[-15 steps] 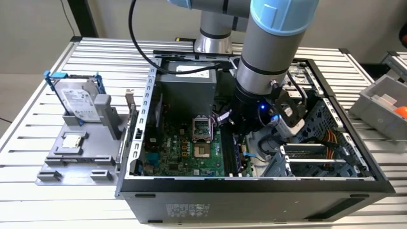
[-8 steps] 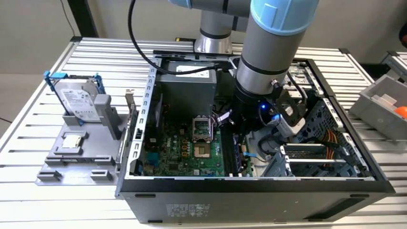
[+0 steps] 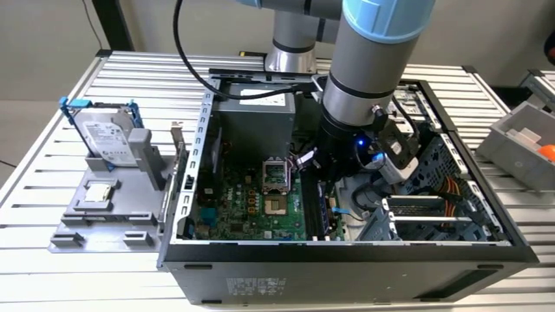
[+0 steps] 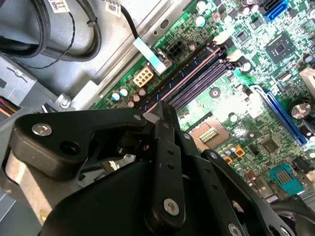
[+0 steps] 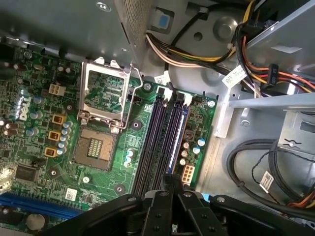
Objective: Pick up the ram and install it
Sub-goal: 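Press down the ram until it locks into place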
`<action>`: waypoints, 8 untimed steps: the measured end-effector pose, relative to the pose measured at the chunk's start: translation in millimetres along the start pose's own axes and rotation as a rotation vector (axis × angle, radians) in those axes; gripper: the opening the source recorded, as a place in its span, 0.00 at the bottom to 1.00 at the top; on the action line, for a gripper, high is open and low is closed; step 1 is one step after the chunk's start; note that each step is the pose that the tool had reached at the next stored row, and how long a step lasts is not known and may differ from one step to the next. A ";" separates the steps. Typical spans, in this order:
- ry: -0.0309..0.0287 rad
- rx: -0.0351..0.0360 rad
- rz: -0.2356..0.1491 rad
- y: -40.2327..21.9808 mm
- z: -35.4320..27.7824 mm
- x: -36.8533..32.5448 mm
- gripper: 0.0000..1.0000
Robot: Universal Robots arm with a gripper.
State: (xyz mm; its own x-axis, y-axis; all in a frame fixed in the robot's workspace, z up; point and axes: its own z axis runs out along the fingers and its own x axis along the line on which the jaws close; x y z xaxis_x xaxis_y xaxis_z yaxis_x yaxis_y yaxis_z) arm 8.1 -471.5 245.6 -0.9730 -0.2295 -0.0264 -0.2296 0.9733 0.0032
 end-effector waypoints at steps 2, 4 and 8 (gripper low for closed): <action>0.0001 0.0001 -0.008 -0.1 -0.1 0.0 0.00; 0.0003 0.0000 -0.016 0.0 -0.2 0.0 0.00; 0.0004 -0.0005 -0.039 0.0 -0.3 0.0 0.00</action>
State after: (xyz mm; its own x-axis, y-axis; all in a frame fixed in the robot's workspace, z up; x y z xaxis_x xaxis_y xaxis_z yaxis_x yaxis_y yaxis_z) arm 8.1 -471.5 245.9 -0.9633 -0.2671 -0.0261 -0.2673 0.9636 0.0027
